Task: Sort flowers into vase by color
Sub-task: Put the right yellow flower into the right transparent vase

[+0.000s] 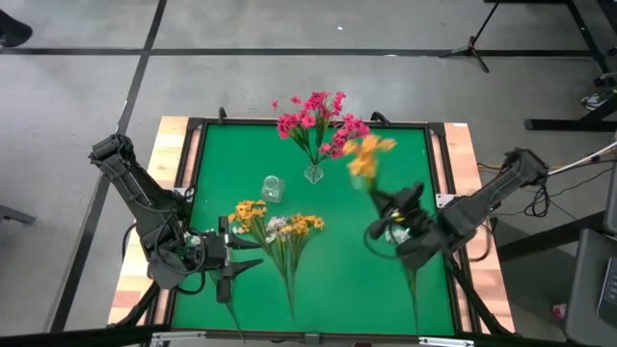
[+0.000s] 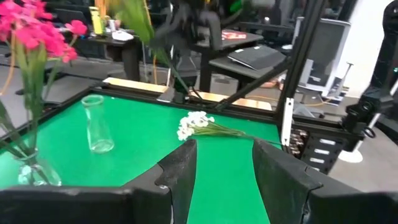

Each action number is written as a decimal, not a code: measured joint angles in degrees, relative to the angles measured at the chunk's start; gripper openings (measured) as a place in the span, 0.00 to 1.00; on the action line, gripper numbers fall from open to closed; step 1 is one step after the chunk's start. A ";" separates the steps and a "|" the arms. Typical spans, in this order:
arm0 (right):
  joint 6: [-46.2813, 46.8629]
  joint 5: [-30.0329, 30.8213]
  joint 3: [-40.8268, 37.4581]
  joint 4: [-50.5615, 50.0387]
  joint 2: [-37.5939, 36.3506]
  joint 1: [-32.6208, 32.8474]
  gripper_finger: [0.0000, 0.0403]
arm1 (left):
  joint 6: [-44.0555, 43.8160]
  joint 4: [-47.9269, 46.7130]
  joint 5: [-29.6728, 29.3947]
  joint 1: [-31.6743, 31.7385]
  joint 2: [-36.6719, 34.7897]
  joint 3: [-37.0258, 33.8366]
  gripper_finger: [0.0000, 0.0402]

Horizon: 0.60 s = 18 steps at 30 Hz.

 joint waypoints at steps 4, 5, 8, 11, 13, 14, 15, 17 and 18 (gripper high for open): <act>-6.89 12.54 0.02 0.15 -4.44 -0.03 0.03 | 0.02 -0.02 -1.59 0.00 0.00 0.00 0.38; -7.24 15.29 0.02 -0.50 -5.34 -0.03 0.03 | 0.03 -0.04 -2.09 0.00 0.00 0.00 0.38; -6.45 17.30 0.04 -4.57 -7.41 -0.04 0.03 | 0.04 -0.41 -3.76 0.00 0.00 0.00 0.38; -2.45 17.54 0.02 -10.19 -8.65 -0.06 0.03 | 0.07 -1.14 -4.97 0.00 0.00 0.00 0.38; -0.02 17.61 0.04 -13.68 -8.97 -0.07 0.03 | 0.07 -1.55 -5.88 0.00 0.00 0.00 0.38; 1.42 17.61 0.00 -15.71 -9.15 -0.07 0.03 | 0.08 -1.63 -6.28 0.00 0.00 0.00 0.38; 3.08 17.65 -0.02 -17.58 -9.36 -0.03 0.03 | 0.08 -1.73 -6.82 0.00 0.00 0.00 0.38; 4.72 17.72 -0.02 -21.62 -10.32 -0.03 0.03 | 0.09 -1.79 -7.61 0.16 0.00 0.00 0.38; 4.87 17.74 -0.02 -23.59 -11.13 -0.03 0.03 | 0.09 -1.79 -7.63 0.35 0.00 0.00 0.38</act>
